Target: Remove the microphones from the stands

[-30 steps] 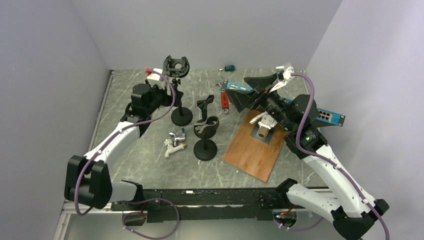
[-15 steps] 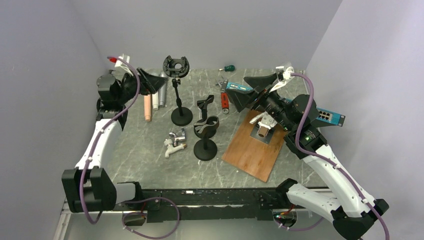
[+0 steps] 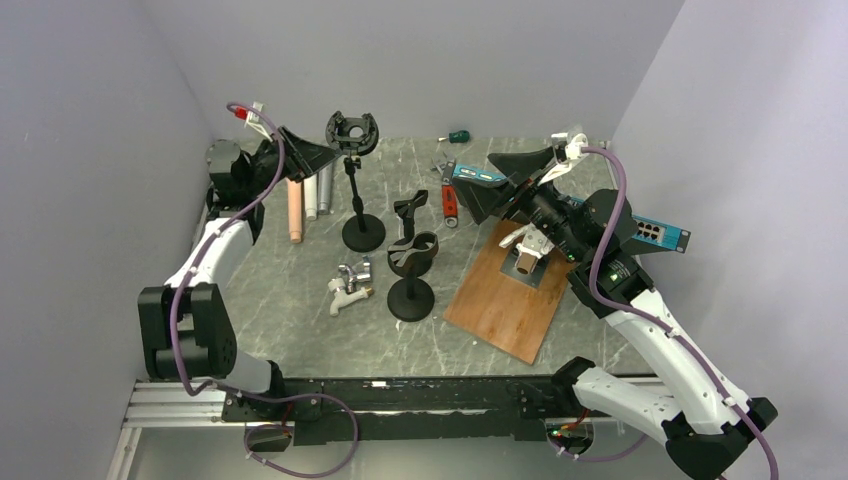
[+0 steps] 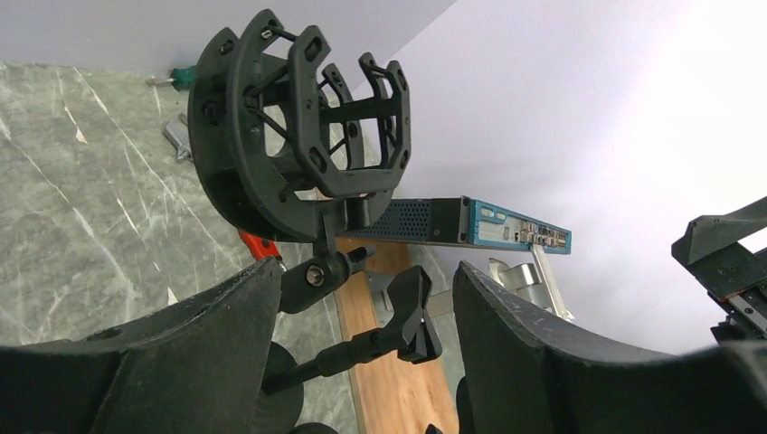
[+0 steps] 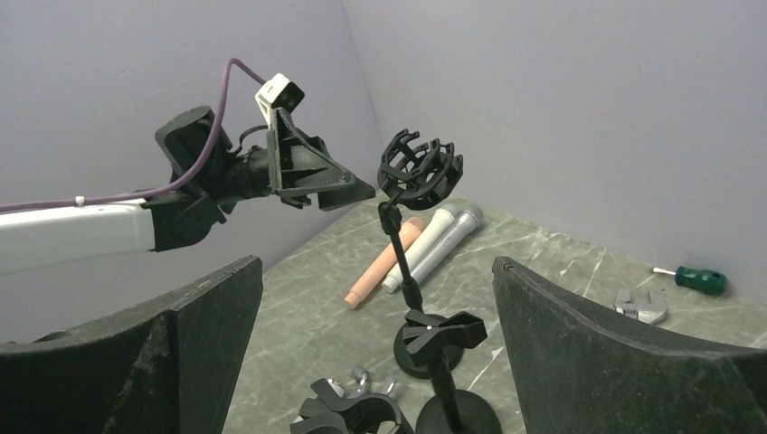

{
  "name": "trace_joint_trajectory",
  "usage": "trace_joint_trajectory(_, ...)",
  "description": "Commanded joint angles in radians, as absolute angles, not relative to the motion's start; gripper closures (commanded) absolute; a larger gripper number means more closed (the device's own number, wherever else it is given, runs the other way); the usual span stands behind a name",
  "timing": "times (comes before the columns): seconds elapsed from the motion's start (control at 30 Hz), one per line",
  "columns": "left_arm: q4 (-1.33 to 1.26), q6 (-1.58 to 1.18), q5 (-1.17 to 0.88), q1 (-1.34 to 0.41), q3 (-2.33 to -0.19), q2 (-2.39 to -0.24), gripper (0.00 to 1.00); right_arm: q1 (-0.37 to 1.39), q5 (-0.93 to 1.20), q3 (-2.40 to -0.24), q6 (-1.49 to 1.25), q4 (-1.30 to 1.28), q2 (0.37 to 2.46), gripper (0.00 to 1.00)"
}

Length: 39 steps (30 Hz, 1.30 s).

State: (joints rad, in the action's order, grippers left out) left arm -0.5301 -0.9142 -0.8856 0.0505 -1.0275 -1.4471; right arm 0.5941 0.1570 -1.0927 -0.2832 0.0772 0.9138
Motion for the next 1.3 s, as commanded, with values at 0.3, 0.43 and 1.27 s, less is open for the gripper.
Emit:
trace_joint_trajectory(0.3, -0.656, -0.957, -0.871, 0.028, -1.043, -1.532, 0.29, 0.594, 0.144, -1.094, -0.273, 0.138, 0.926, 0.00)
trace_joint_trajectory(0.43, -0.656, -0.952, -0.865, 0.015, -1.051, -1.557, 0.29, 0.593, 0.147, -1.094, -0.275, 0.142, 0.933, 0.00)
trace_joint_trajectory(1.27, -0.517, -0.864, -0.844, 0.006, -1.032, -1.607, 0.52, 0.594, 0.155, -1.095, -0.282, 0.148, 0.952, 0.00)
